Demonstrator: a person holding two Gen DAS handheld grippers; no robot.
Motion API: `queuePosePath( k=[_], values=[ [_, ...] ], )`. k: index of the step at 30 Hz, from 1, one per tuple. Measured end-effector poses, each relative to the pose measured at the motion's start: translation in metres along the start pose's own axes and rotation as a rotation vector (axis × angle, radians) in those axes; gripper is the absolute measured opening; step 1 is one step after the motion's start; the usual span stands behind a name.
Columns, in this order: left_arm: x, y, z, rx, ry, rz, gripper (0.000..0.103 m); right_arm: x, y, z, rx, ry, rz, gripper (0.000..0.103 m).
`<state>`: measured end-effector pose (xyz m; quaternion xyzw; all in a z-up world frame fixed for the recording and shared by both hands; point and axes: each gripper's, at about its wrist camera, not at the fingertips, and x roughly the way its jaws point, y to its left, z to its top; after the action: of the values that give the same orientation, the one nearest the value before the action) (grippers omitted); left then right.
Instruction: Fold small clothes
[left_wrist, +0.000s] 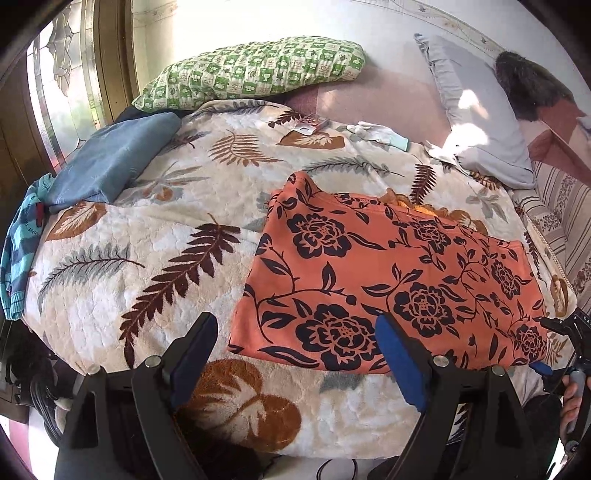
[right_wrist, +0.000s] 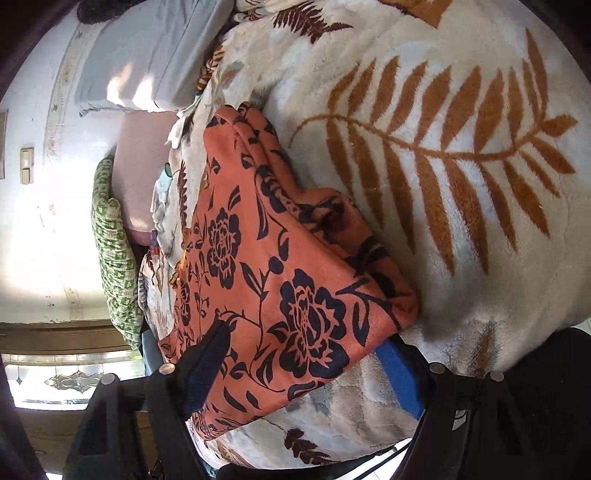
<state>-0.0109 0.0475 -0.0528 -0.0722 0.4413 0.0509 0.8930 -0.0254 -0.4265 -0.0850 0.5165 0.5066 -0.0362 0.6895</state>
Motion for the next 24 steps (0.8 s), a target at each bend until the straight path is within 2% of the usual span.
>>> queuePosePath(
  k=[14,24],
  values=[
    [0.053,-0.028,0.004,0.045,0.073,-0.017,0.087,-0.002,-0.004,0.006,0.009,-0.003,0.017,0.082],
    [0.067,-0.038,0.006,0.060,0.088,-0.041,0.087,-0.001,-0.005,0.006,0.009,0.004,0.016,0.082]
  ],
)
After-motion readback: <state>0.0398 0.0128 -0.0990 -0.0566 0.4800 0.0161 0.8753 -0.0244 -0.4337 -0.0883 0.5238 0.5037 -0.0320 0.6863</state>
